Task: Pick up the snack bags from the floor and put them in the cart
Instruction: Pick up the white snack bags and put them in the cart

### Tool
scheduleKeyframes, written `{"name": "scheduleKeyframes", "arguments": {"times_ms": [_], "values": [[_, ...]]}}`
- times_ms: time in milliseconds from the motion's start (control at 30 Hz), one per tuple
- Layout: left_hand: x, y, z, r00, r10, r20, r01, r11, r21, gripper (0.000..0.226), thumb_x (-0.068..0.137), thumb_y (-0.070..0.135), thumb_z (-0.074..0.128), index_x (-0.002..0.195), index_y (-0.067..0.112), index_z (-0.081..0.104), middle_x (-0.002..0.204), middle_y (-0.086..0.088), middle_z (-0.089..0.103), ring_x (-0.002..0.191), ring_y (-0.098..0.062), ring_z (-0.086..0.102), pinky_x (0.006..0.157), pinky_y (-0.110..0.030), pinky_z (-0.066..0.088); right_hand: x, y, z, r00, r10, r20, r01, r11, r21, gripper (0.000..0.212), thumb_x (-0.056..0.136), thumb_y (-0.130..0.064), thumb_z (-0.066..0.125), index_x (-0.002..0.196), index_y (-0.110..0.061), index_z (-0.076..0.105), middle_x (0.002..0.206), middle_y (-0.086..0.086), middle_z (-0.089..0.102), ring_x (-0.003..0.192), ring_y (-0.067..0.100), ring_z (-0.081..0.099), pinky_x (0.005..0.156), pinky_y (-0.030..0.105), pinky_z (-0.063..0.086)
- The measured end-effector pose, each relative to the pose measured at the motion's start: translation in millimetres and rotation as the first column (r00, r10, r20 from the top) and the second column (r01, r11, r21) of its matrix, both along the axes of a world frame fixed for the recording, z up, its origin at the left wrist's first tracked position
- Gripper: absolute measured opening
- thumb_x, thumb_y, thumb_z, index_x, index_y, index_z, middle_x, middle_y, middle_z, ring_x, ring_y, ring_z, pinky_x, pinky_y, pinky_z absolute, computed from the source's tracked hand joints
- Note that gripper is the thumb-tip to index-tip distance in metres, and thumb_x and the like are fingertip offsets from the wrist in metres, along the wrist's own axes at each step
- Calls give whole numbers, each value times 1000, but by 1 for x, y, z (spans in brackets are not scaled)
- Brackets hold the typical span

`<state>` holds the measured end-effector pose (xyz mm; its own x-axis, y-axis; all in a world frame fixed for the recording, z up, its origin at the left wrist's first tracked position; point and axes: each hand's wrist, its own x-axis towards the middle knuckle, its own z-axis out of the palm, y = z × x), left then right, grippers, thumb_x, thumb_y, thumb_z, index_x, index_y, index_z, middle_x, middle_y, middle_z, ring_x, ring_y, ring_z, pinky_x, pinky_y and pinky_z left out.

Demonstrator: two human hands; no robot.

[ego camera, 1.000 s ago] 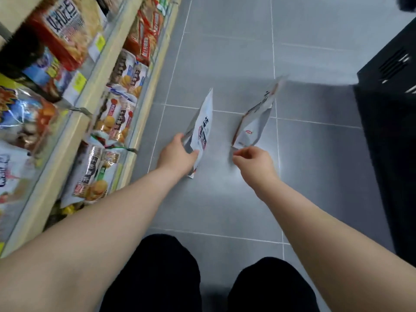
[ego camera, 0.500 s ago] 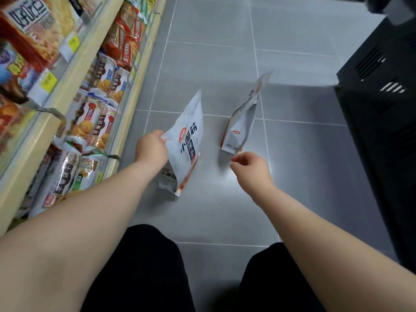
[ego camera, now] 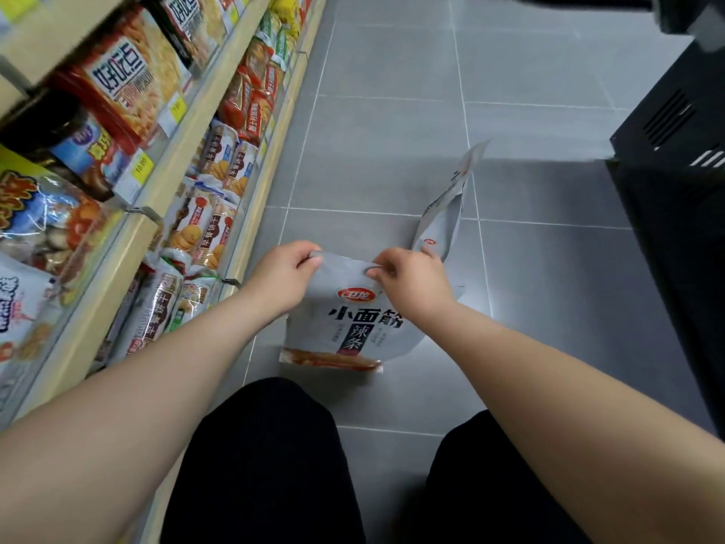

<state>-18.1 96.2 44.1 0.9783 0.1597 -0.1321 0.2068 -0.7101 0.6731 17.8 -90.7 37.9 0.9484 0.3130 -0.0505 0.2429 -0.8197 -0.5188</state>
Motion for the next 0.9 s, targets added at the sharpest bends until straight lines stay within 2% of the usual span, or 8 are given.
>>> {"name": "scheduleKeyframes", "arguments": {"times_ms": [133,200,300,467,633,700,767,900], "values": [[-9,-7,13,999,46,-8,-46,947,-318,17,91,13,58,108,13,62,96,-1,66,88,-14,59,78,-27,45,-5,0,5,996,-86,11,82,977,199,18,92,-26,58,91,-12,69,78,9,70,83,33,61,79,35,46],[-11,-7,18,995,4,-104,-54,871,-489,44,76,12,76,114,22,57,104,5,67,92,-7,63,81,-23,51,-6,-1,11,995,-79,53,61,958,280,16,91,-22,60,85,-10,70,62,-2,59,72,29,56,75,31,41],[-10,-6,14,973,-12,-229,-109,856,-506,71,57,10,88,117,24,53,112,4,66,103,-13,62,89,-34,51,-7,-5,27,997,-48,65,22,934,358,14,90,-21,61,85,-13,71,66,-2,61,70,21,56,67,27,40],[-4,-23,6,960,47,-275,-189,835,-518,51,64,5,83,109,18,63,100,4,69,100,-16,62,89,-34,48,-4,-20,51,982,-8,187,-59,935,350,14,88,-20,63,84,-10,73,65,0,60,69,21,54,64,28,37],[8,-51,4,974,32,-225,-140,862,-487,21,82,26,71,101,21,65,94,5,68,86,-10,64,80,-27,49,7,-50,49,953,-149,264,68,954,293,17,85,-28,66,88,-12,72,81,5,68,93,30,54,84,34,40],[13,-58,3,977,70,-202,-162,858,-487,18,85,30,68,101,22,65,99,0,70,92,-19,66,87,-34,51,6,-65,43,919,-248,305,172,952,253,38,80,-39,70,110,-15,66,111,5,65,113,31,48,99,37,35],[17,-58,5,978,97,-187,-178,855,-488,21,88,29,64,107,18,63,105,-4,69,91,-20,65,82,-31,50,0,-83,34,899,-362,246,306,922,238,82,71,-45,77,138,-14,42,142,9,43,133,29,30,114,37,22],[16,-45,7,970,101,-221,-202,840,-504,36,88,33,64,119,15,62,110,-4,70,97,-20,66,83,-32,51,-10,-104,13,839,-497,-221,544,780,309,127,57,-33,90,151,-15,7,158,5,15,145,24,13,118,37,13]]}}
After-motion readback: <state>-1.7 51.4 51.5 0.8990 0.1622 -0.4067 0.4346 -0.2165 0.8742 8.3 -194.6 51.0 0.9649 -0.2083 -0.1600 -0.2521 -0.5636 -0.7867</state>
